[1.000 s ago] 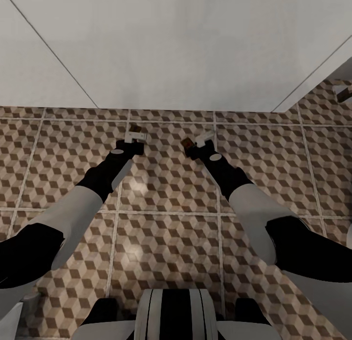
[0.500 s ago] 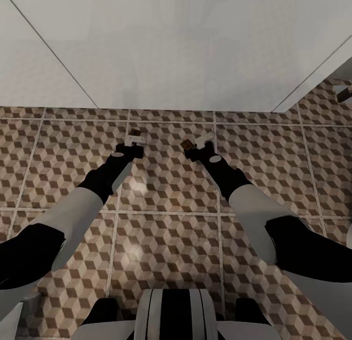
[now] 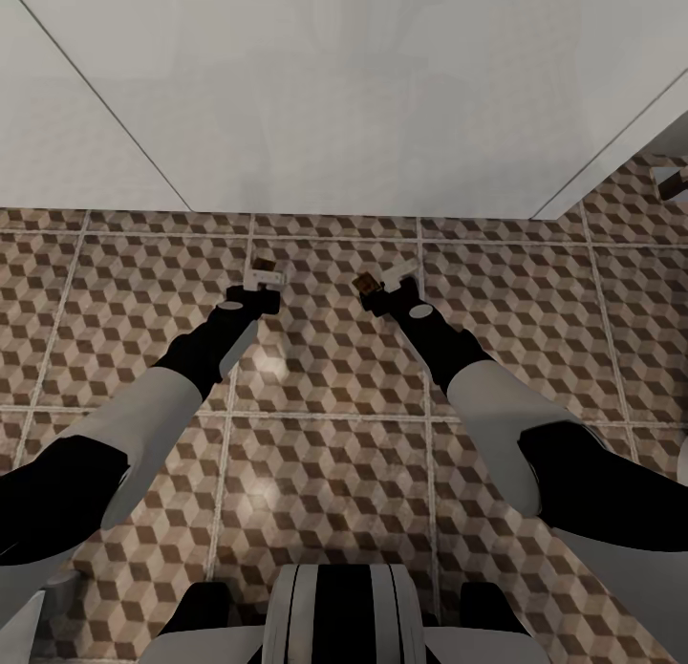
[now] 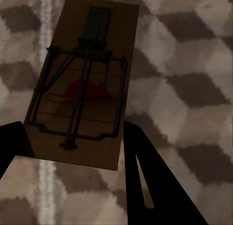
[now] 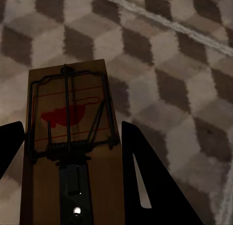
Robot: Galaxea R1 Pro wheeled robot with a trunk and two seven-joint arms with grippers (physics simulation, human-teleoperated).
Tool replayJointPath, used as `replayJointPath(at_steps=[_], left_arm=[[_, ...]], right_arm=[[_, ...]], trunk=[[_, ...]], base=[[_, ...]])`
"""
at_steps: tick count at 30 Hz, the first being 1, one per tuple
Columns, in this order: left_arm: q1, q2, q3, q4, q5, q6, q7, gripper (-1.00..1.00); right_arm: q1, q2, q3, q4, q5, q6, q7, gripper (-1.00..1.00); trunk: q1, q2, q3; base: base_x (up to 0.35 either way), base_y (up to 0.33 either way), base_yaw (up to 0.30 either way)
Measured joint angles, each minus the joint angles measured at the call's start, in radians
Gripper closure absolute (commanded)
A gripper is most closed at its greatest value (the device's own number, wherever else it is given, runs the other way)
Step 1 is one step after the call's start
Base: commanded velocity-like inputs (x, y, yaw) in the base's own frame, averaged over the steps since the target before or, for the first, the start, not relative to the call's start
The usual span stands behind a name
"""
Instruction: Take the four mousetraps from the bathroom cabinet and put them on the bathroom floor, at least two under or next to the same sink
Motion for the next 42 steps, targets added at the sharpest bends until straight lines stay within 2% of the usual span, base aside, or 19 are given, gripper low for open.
replayJointPath(at_steps=[16, 42], left_arm=[[0.0, -0.001, 0.0, 0.012, 0.0, -0.001, 0.0, 1.0], [0.0, -0.001, 0.0, 0.013, 0.0, -0.001, 0.0, 1.0]], right_arm=[[0.0, 0.0, -0.001, 0.003, 0.0, -0.003, 0.0, 1.0], [0.001, 0.0, -0.001, 0.003, 0.001, -0.003, 0.0, 1.0]], trunk=[[0.0, 0.0, 0.0], [0.0, 0.0, 0.0]], base=[[0.098, 0.0, 0.0], [0.016, 0.0, 0.0]])
